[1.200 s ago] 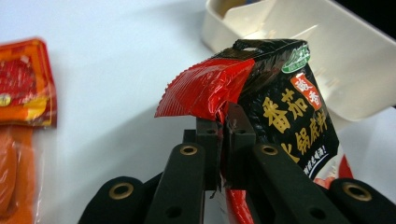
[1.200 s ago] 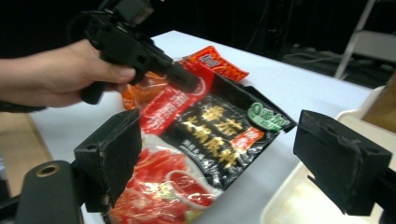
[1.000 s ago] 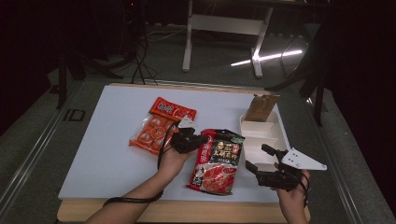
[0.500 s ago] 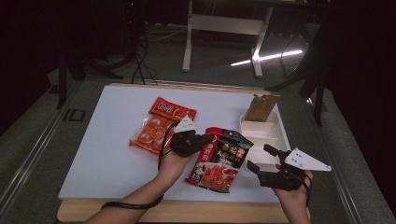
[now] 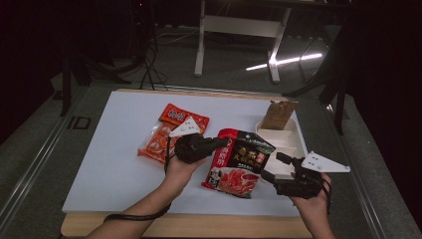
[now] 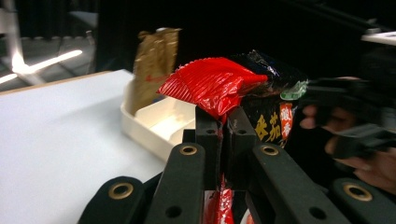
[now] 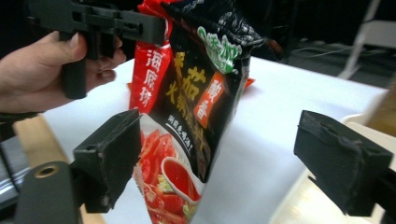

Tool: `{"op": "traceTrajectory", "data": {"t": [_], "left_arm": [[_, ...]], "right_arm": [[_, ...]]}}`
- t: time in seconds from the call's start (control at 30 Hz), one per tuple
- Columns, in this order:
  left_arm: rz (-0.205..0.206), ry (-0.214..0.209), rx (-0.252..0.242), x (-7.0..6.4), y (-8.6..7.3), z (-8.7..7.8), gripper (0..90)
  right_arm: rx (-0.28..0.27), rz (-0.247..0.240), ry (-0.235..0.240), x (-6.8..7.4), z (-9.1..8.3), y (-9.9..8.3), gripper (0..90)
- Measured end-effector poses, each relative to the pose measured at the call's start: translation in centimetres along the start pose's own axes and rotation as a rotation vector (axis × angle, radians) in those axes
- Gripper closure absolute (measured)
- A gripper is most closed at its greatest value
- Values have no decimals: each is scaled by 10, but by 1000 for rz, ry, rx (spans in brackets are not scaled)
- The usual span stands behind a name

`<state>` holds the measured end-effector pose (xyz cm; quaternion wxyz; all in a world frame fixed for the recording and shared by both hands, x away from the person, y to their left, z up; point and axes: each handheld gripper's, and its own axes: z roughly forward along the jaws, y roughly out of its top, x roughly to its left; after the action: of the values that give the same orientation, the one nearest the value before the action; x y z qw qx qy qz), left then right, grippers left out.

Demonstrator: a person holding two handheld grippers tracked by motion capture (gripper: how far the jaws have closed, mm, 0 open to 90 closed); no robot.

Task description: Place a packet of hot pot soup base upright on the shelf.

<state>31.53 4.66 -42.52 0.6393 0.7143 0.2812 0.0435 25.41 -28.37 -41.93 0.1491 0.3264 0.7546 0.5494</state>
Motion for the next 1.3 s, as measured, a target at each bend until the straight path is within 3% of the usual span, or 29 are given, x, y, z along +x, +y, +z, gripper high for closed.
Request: {"op": "traceTrajectory", "data": {"t": [0.1,0.27,0.4,0.47,0.53,0.7,0.97,1.17,1.2,1.23,1.27,1.3], "left_arm": [[24,-12,-23,-3,0,-1,870],[11,-15,-60,-4,-2,-1,871],[1,-14,-89,-5,-2,-2,871],[-4,-10,-91,-5,-2,-2,870],[-26,-14,-92,-4,-2,-2,869],[-25,-6,-77,-2,-3,-2,866],[-25,-24,-80,0,-2,-5,837],[-21,-61,-86,1,0,-8,779],[-27,-87,-82,1,2,-9,779],[-28,-98,-82,1,3,-9,682],[-13,-94,-79,-1,3,-10,682],[2,-85,-74,-2,4,-10,548]], "right_arm": [[26,-25,7,1,7,5,324],[33,-50,31,4,13,15,544],[3,-54,20,6,13,23,625],[-21,-25,30,4,12,27,650],[-20,-25,19,3,13,29,693],[-5,-15,36,0,17,33,745],[14,-46,45,1,16,43,767],[0,-67,48,4,12,53,771],[-4,-76,49,5,11,55,771],[-8,-88,51,5,9,59,772],[-8,-88,51,5,9,59,772],[-11,-86,47,4,8,60,772]]}}
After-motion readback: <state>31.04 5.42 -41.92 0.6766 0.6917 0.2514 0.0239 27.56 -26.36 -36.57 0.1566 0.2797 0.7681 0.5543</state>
